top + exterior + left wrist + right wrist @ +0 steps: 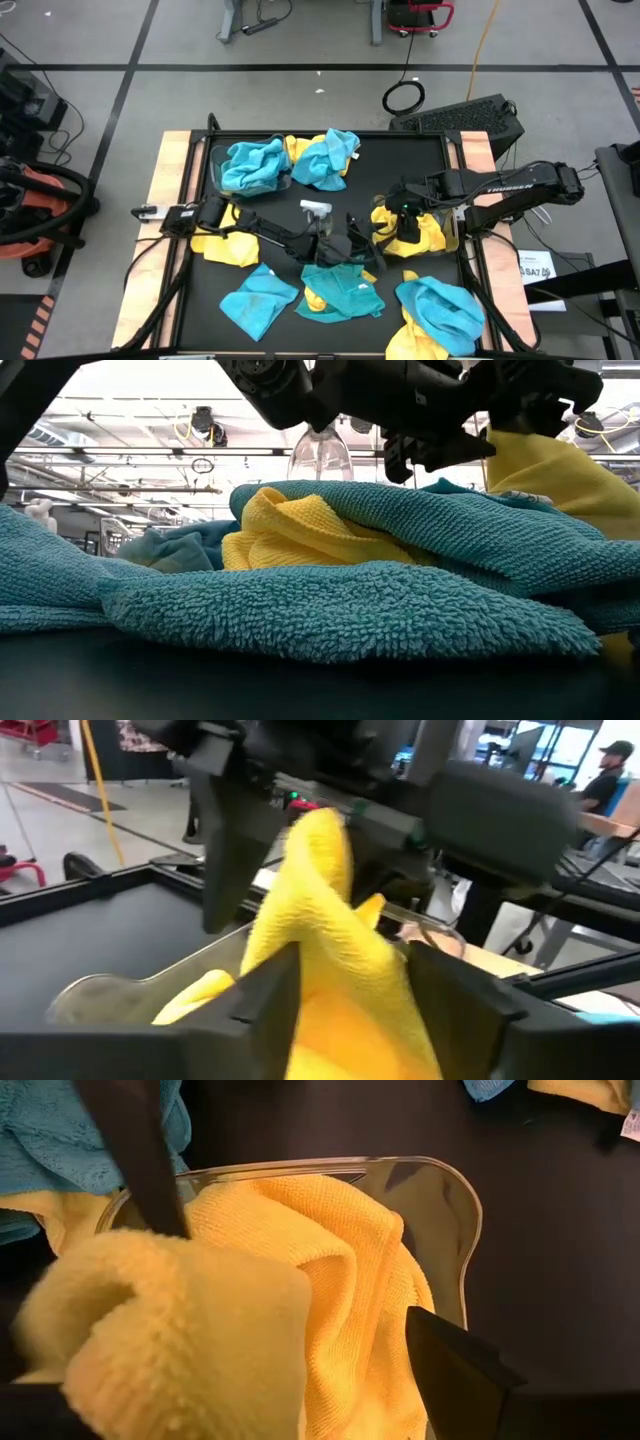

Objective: Sort microfiber towel by color & place in baskets
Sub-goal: Put the yellow microfiber towel into the bottom transparent bin

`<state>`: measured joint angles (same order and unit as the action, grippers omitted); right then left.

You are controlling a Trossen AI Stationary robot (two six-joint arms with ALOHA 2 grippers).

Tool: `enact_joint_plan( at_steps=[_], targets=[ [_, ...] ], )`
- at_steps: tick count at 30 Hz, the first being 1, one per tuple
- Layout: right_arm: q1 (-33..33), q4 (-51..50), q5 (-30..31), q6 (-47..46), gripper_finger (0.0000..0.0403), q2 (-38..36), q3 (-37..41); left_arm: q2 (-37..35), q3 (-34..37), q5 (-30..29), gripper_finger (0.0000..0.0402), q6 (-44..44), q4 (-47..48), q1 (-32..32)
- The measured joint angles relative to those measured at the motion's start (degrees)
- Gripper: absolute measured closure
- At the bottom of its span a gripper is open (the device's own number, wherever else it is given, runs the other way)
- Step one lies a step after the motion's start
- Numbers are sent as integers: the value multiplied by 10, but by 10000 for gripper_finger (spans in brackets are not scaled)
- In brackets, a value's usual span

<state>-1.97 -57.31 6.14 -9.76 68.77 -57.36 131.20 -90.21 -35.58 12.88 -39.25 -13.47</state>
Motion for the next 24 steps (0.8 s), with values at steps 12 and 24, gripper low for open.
enact_joint_plan(
  at_steps=[12, 24],
  targets=[
    [-12, -58, -23, 29, 211, -2, 0, 3, 0, 11, 396, -1, 30, 7],
    [-12, -126, -49, 43, 211, -72, -61, 3, 0, 11, 400, 2, 53, 7]
  ],
)
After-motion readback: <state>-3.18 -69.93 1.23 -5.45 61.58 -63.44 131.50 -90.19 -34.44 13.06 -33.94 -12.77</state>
